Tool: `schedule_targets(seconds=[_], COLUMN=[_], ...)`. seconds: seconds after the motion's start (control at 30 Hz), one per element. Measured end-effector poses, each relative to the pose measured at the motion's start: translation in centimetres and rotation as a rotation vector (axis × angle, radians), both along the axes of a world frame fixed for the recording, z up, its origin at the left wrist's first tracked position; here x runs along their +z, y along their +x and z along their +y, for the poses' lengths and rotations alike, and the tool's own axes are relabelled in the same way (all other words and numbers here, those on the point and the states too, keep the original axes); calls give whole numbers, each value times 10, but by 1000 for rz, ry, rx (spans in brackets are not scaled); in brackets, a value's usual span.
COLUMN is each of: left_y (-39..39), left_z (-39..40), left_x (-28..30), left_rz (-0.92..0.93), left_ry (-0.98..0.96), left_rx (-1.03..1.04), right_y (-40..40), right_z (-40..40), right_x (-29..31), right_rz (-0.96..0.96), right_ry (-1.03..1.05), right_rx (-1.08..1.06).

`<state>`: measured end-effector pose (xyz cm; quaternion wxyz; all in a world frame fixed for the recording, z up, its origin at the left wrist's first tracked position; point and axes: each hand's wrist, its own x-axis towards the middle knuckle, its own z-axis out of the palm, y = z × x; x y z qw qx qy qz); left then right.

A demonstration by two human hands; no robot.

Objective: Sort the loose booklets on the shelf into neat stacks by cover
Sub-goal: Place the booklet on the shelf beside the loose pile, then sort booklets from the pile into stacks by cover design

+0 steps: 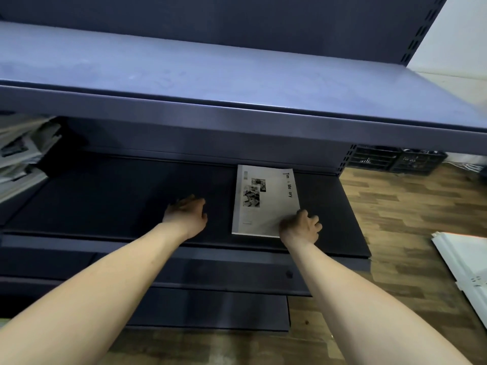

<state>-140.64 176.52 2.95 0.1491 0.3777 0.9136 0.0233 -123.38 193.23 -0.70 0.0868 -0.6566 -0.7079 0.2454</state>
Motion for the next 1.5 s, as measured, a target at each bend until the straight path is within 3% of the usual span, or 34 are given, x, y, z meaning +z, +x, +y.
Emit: schedule_targets(seconds=[0.23,0.53,1.1,1.5], left_y=[-13,-62,-177,-233], left_z=[-36,-126,-333,-410], left_x=[13,28,53,61], left_rz=[63,161,276,308], left_ry=[22,-36,73,113], left_rx=[55,173,401,465], right_y=[-36,-118,-277,-355], right_z=[-36,-121,-318,-393], right_x=[14,50,100,115], right_rz=[47,-165,-54,88], right_ry=[85,107,166,184], right_rx=[432,843,1048,1091])
